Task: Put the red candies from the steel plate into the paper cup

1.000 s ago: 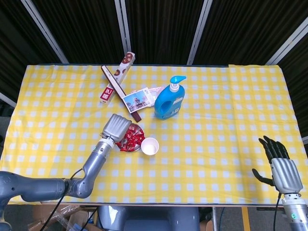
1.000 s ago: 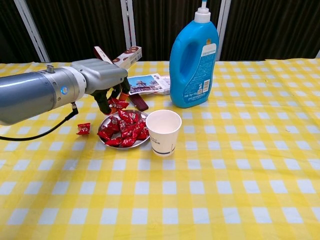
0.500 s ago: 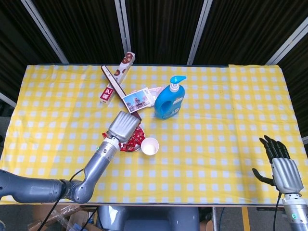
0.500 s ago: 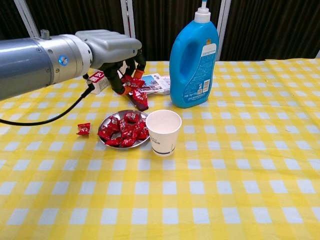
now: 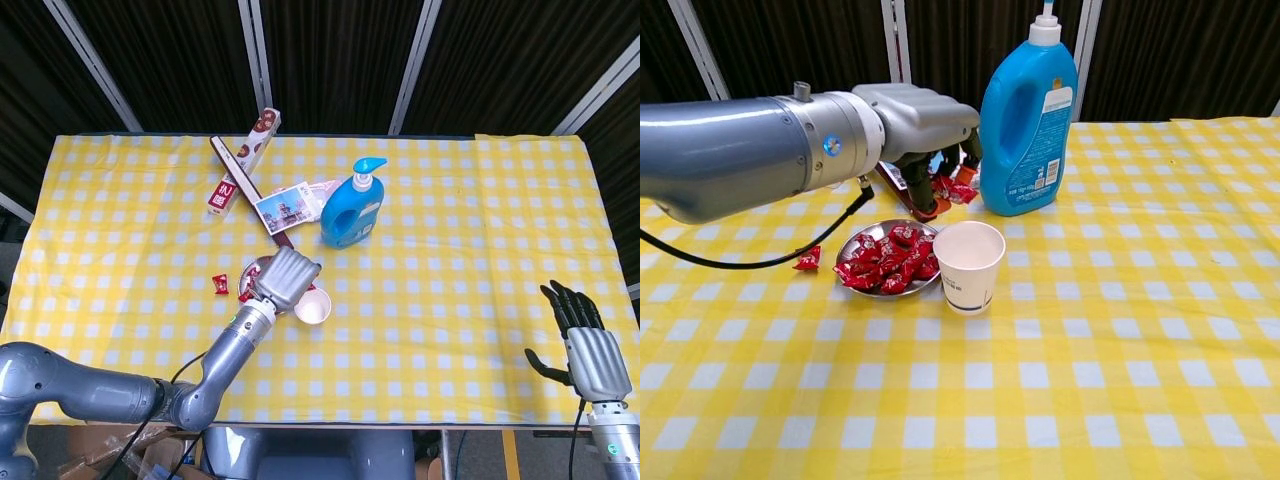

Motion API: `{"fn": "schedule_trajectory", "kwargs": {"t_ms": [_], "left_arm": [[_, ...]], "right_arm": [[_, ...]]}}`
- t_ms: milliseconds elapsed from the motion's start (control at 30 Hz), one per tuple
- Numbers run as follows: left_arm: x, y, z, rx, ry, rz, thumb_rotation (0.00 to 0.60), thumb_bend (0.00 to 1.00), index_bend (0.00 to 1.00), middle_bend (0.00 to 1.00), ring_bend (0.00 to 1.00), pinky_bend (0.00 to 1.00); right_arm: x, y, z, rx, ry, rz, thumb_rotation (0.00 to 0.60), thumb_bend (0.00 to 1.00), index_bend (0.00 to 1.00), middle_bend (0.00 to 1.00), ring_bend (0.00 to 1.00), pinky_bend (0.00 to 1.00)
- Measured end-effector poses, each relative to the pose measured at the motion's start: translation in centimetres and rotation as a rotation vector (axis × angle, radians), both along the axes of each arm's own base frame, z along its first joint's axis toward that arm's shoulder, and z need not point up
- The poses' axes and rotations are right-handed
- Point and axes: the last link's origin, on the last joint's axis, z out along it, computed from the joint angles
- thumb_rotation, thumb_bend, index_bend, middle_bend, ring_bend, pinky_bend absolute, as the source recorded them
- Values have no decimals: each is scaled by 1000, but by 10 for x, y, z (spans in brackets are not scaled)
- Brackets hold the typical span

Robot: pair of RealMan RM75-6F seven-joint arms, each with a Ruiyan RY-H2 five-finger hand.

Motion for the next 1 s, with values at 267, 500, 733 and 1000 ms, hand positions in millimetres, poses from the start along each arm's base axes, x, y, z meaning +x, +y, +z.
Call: {"fn": "schedule_trajectory", "kwargs": {"t_ms": [267,500,733,1000], "left_arm": [[2,-4,-7,-15,10,-7,600,384,488,580,839,899],[2,-7,-8,-25,2,-9,600,306,394,444,837,899],[3,-8,-5,-20,-35,-11,600,306,388,416,837,899],[-19,4,18,38,-37,56,600,204,291,316,836,899]], "right_arm": [[0,0,0,2,-6,0,600,336,0,0,0,0],[1,0,0,2,-7,0,600,336,0,0,0,0],[1,0,1,-1,-5,1,600,336,0,0,0,0],[1,1,1,-5,-10,4,600,336,0,0,0,0]]}}
